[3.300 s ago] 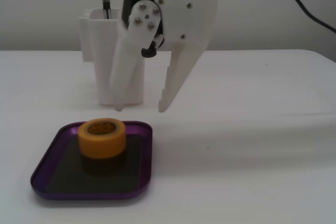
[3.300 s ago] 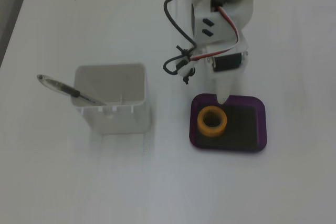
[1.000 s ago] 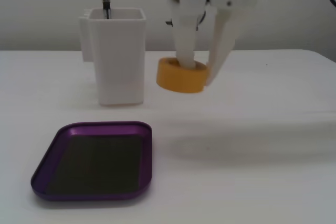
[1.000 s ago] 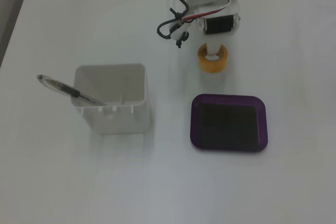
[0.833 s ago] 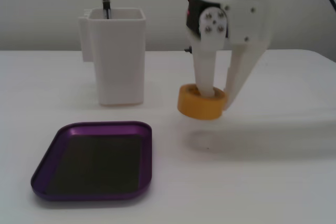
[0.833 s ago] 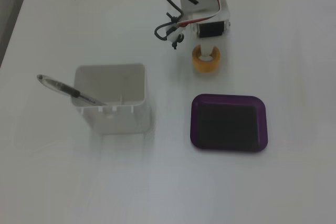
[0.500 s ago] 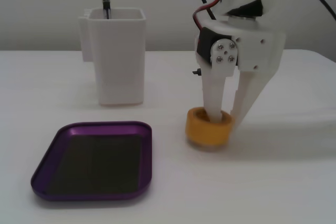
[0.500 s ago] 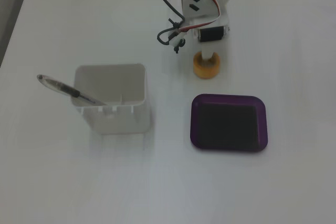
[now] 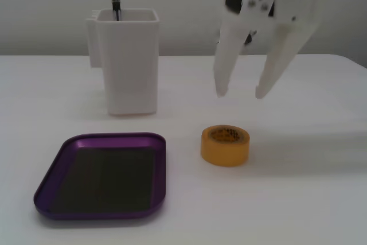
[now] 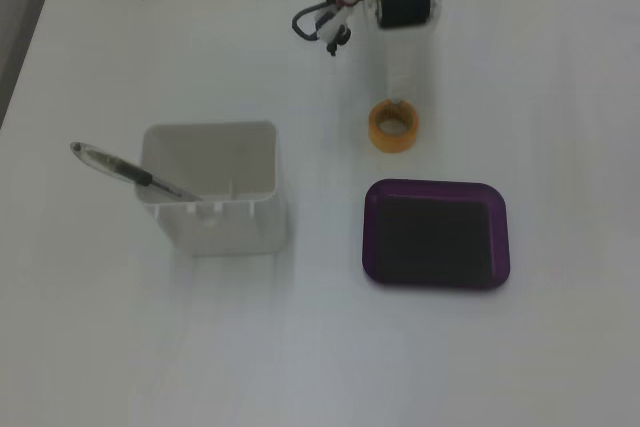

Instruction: Remove the yellow tape from the box.

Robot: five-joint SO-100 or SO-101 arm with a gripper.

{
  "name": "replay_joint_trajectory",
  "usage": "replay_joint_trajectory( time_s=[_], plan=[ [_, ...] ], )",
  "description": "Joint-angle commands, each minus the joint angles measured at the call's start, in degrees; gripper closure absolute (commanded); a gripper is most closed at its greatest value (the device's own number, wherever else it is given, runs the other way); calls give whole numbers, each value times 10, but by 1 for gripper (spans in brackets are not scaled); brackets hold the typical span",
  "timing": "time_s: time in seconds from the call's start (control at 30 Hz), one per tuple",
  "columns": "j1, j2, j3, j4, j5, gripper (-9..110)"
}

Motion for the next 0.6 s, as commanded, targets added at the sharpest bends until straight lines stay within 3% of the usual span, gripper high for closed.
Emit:
replay_joint_trajectory(
  time_s=[0.0, 0.2, 0.57],
  plan=[
    [0, 134, -24, 32, -4, 87],
    [1, 336, 69, 40, 4, 87],
    [1, 701, 434, 25, 4, 87]
  ],
)
